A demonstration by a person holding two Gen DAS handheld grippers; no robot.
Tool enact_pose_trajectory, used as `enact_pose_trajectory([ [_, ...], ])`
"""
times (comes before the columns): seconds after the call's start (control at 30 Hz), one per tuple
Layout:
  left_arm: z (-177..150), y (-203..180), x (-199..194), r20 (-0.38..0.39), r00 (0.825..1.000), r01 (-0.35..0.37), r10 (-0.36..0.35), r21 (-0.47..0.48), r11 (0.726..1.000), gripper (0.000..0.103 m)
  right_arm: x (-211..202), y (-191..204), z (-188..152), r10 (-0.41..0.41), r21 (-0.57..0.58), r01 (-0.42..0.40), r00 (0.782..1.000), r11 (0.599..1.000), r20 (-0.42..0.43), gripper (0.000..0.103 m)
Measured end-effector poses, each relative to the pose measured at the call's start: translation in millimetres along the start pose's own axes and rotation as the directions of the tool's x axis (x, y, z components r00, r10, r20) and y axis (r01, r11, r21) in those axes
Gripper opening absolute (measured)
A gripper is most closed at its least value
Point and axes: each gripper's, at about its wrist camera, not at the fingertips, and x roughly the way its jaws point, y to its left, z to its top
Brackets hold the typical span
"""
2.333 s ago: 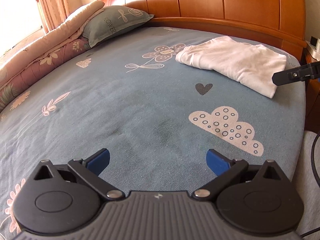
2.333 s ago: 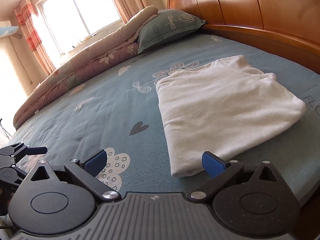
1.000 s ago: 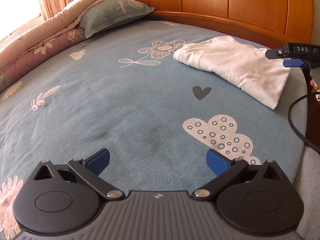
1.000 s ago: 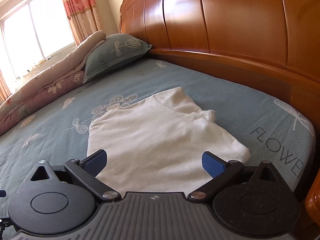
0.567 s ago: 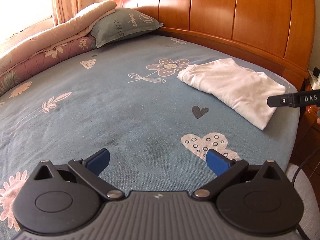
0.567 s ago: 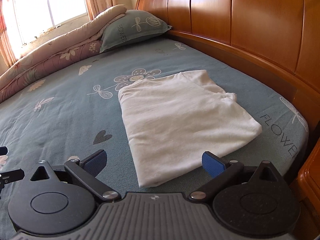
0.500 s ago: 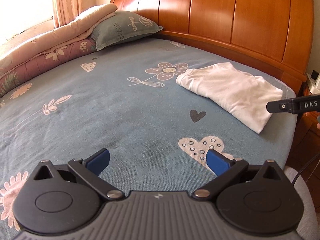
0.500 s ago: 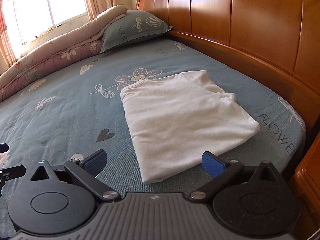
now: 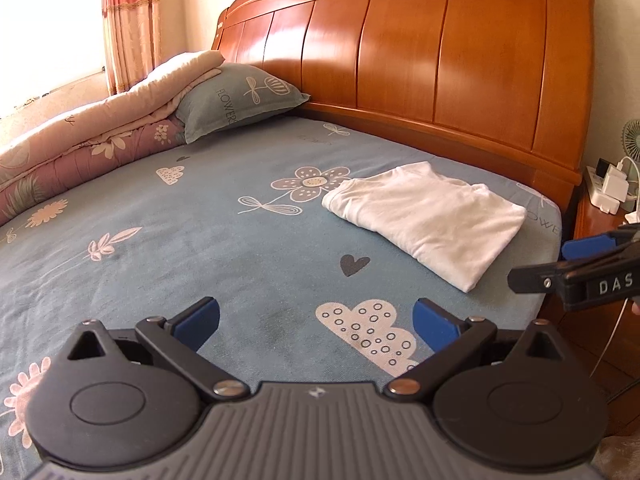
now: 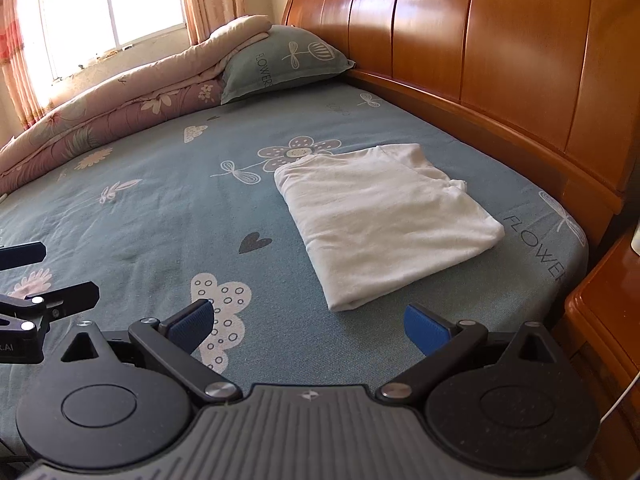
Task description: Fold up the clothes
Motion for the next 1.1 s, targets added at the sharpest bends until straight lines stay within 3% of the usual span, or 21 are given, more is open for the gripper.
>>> enact_pose_trajectory([
  [0.53, -11.6, -12.8, -27.3, -0.004, 0.994, 0.105, -0.106, -0.116, 0.988, 0.102, -47.0, 23.5, -27.9, -0.006, -0.07, 0.006, 1.0, 0.998, 0.007, 0.103],
  [1.1, -15.4, -13.1, -14.3, -0.08, 0.994, 0.061, -0.073, -0.141, 0.988, 0.102, -36.3, 11.7, -28.8, -0.001, -0.042, 0.001, 1.0, 0.999, -0.003, 0.103],
])
